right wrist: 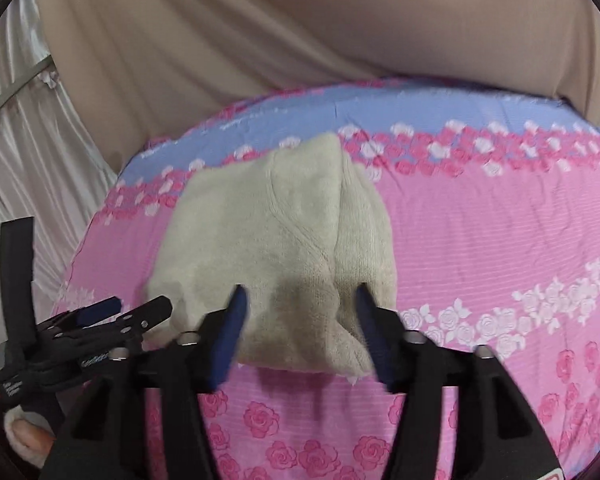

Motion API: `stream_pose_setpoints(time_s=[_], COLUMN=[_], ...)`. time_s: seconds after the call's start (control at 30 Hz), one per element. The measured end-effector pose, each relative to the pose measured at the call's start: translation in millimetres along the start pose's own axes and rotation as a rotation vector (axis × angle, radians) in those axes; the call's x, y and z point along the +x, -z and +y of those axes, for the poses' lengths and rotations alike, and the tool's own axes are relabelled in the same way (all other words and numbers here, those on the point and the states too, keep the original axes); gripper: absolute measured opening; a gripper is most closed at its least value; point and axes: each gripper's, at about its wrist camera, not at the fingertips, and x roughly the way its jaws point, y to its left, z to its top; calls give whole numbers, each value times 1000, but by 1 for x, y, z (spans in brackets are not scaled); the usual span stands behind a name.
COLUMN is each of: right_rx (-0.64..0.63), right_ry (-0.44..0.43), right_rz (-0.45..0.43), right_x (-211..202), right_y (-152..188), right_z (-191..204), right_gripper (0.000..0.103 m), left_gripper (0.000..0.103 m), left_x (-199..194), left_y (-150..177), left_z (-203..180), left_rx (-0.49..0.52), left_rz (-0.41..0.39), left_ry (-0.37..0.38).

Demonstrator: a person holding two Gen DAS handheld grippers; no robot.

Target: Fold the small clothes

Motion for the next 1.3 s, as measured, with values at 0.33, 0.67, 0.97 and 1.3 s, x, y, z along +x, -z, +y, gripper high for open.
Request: stream_pose_setpoints(time_s=[0.33, 0.67, 0.97, 1.3], right_rx=[23, 5, -4, -16], right_ry=[67, 69, 68, 53], right_rz=[-59, -79, -74, -62], right_x=[-24, -35, -38, -37], right_y=[18, 29, 32, 36], right_z=[22, 35, 34, 37], right_gripper=[71, 72, 73, 73], left_gripper=[98, 98, 98, 98], left_x=[-63, -72, -71, -77], left_y=[10, 15, 20, 25], left_z=[-18, -6, -14, -8], left_rx=[121, 42, 47, -14], left_rz=[-207, -204, -170, -186], left_ry=[-125, -87, -154, -134])
